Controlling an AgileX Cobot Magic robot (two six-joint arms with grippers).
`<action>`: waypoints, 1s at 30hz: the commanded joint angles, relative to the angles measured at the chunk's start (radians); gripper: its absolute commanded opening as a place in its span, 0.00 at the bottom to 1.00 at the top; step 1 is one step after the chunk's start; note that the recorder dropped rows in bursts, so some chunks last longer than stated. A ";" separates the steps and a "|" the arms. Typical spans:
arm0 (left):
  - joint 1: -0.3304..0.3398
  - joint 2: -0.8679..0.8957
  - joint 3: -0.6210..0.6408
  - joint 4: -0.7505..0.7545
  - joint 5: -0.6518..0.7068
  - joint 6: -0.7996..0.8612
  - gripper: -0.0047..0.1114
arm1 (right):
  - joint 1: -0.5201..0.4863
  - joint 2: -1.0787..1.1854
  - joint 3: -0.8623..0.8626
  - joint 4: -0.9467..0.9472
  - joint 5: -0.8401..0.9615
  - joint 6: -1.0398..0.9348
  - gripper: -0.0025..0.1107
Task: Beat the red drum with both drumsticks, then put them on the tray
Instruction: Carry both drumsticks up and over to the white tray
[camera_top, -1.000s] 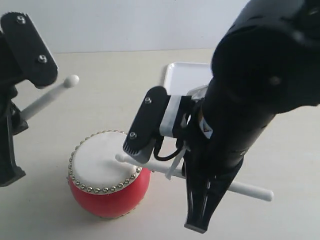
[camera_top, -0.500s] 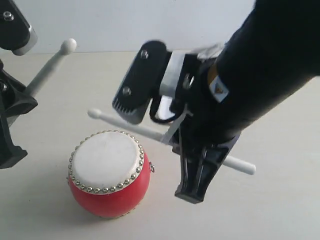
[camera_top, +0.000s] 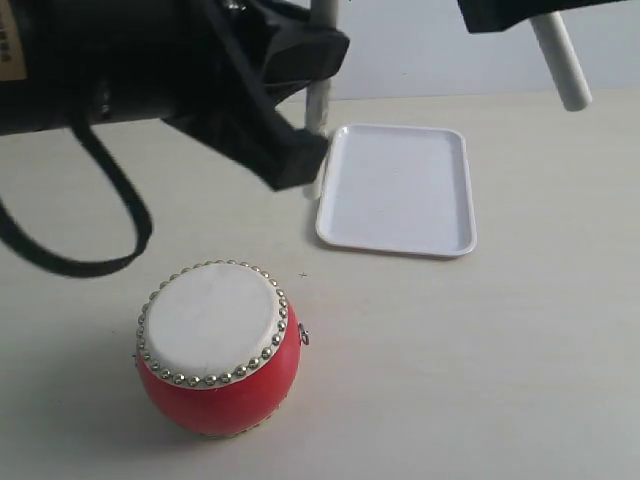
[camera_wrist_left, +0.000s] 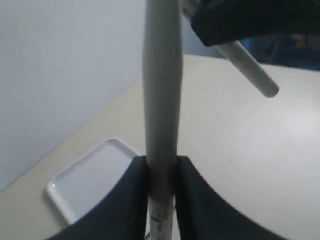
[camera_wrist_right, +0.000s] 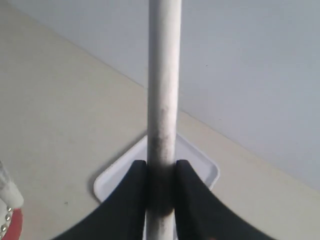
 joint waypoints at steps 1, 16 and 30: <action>0.118 0.095 -0.005 -0.006 -0.226 -0.292 0.04 | 0.001 0.015 0.004 -0.153 -0.008 0.141 0.02; 0.243 0.342 -0.160 0.050 -0.200 -0.388 0.04 | -0.123 0.263 0.214 -0.531 -0.111 0.569 0.02; 0.243 0.936 -0.685 -0.331 0.237 0.160 0.04 | -0.601 0.790 0.139 -0.512 -0.686 0.621 0.02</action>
